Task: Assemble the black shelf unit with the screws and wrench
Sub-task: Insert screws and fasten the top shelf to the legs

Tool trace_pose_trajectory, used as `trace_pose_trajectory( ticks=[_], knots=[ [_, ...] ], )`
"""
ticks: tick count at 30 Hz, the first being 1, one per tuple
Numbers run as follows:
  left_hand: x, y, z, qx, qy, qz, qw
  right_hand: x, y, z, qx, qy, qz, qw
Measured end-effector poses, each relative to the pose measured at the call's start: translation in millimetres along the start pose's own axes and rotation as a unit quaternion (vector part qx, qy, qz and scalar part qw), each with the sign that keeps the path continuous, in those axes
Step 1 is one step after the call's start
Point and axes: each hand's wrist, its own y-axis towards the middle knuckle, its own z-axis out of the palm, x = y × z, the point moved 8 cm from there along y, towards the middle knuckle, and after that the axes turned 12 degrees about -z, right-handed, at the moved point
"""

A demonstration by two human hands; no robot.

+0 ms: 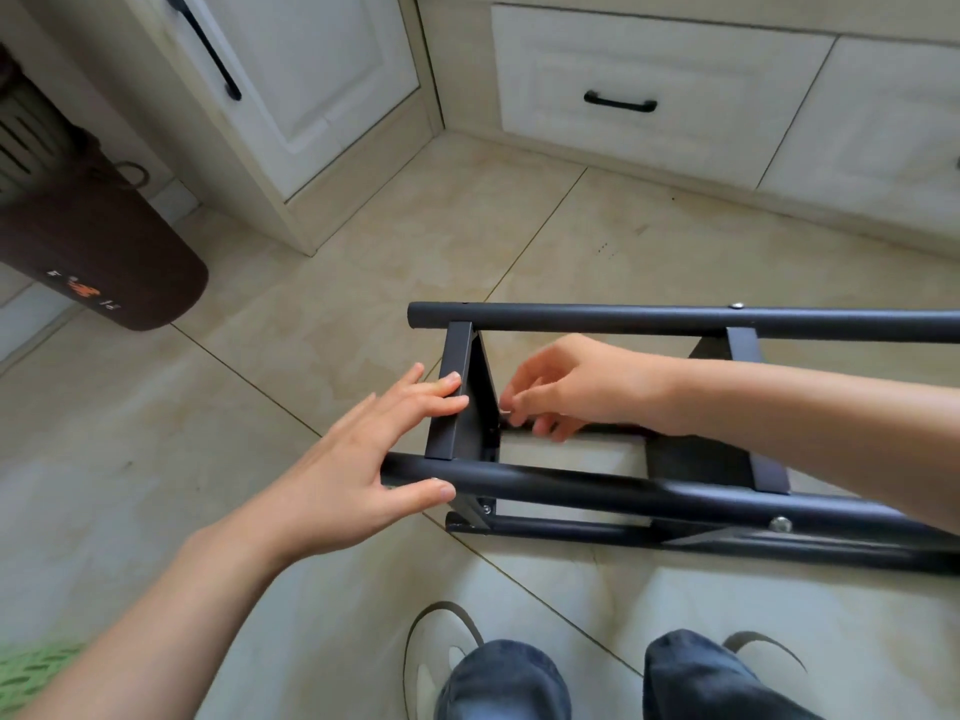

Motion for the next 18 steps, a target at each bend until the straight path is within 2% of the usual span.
trace_pose_trajectory(
  ticks=[4,7,10,13,18],
  knots=[
    [1.6,-4.3,4.8,0.012,-0.056,-0.051,0.997,35.3,-22.6,-30.0,-0.050,-0.172,-0.091,0.980],
    [1.5,-7.9,3.8,-0.006,-0.124,-0.075,0.989,53.3,-37.0,-53.0,-0.122,-0.313,-0.149,0.930],
    [10.1,-11.3,4.0,-0.056,-0.171,-0.121,0.976,55.1,-39.5,-69.0,-0.152,-0.411,-0.173,0.882],
    [28.8,-18.7,10.8,-0.104,-0.250,-0.206,0.940,43.7,-33.1,-82.1,-0.154,-0.435,-0.126,0.878],
    [45.6,-26.5,40.5,-0.107,-0.407,-0.309,0.853,33.5,-19.9,-81.1,-0.120,-0.425,-0.099,0.892]
  ],
)
